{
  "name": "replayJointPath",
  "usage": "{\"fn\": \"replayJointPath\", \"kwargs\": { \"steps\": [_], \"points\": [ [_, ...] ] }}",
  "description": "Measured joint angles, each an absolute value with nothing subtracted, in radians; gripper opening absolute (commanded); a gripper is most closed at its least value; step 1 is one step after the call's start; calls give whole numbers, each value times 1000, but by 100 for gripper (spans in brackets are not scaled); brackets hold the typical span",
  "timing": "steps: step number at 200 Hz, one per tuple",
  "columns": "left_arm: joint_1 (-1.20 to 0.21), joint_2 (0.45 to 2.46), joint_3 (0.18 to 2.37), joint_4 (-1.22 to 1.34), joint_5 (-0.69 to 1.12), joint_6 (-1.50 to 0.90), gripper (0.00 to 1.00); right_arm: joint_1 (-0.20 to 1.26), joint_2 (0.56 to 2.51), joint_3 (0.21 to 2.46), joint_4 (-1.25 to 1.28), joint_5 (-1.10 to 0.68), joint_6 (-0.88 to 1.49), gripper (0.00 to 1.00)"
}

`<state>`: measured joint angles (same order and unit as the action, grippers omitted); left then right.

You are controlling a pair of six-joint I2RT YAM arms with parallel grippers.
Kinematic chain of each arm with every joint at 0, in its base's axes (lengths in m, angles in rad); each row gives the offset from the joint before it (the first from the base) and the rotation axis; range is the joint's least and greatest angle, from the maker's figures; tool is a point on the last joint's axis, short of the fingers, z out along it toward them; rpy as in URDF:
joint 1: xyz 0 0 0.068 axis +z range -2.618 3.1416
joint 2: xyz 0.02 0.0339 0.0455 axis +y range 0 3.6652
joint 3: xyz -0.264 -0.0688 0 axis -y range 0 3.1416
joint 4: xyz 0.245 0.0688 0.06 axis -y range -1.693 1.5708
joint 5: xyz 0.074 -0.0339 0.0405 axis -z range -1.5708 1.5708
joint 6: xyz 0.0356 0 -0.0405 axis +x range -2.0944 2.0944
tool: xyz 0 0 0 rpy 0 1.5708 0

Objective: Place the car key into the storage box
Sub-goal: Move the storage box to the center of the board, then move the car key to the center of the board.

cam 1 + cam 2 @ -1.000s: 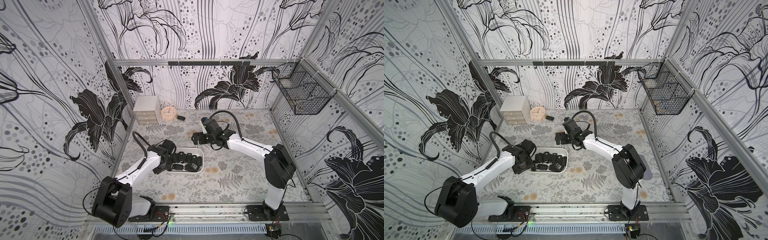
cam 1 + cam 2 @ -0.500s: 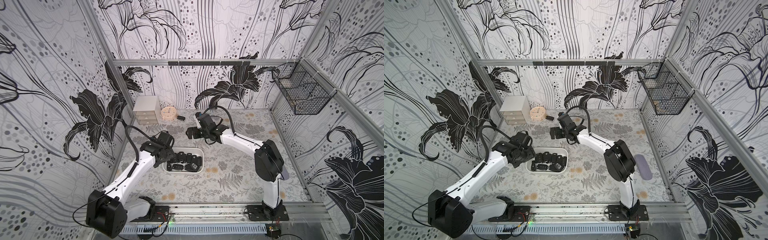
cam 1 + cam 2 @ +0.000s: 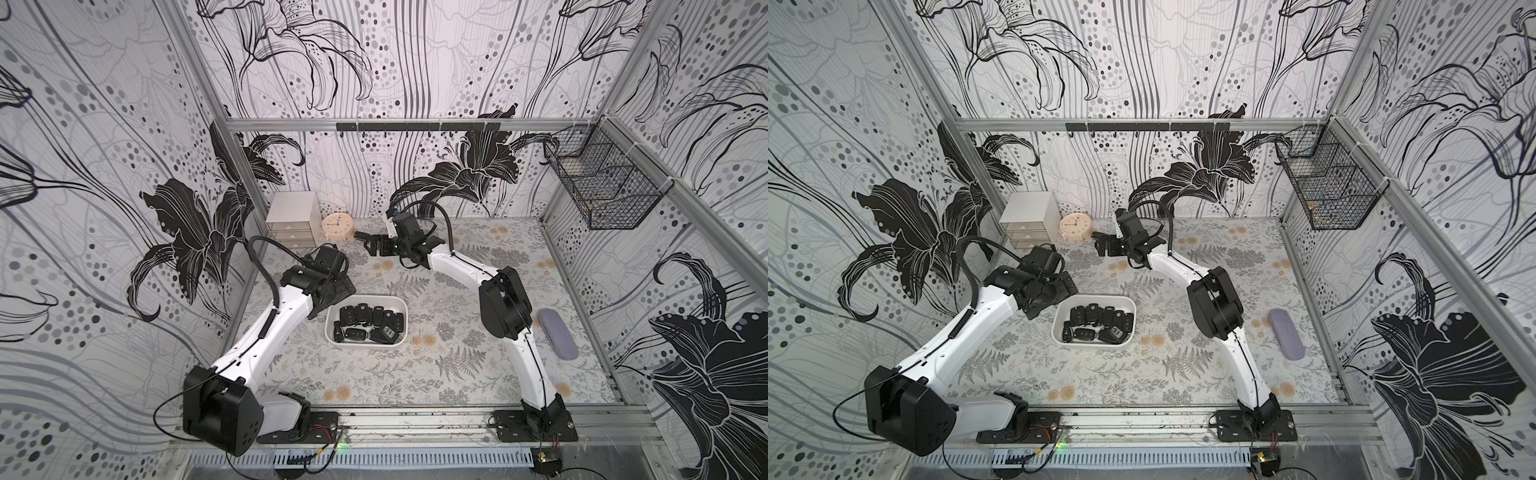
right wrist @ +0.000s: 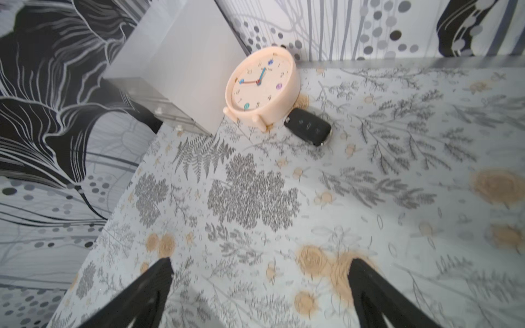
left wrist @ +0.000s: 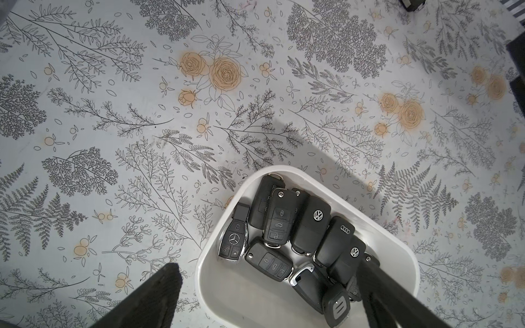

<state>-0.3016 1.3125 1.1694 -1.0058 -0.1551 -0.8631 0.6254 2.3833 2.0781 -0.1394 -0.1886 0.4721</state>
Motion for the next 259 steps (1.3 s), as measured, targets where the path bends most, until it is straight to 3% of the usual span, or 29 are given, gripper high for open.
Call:
{"fn": "replayJointPath", "kwargs": {
  "steps": [74,150,200,259],
  "points": [
    [-279,1244,1169,-1027,-137,-891,99,578,2764,2566,-141,-270,595,100],
    [-255,1207,1148,-1039,-129,-908,99,579,2877,2637,-94,-274,662,100],
    [-191,1343,1194,-956,-104,-849,99,579,2663,2253,-28,-293,662,100],
    [-136,1599,1353,-718,-15,-746,99,579,2228,1774,75,-292,662,100]
  ]
}}
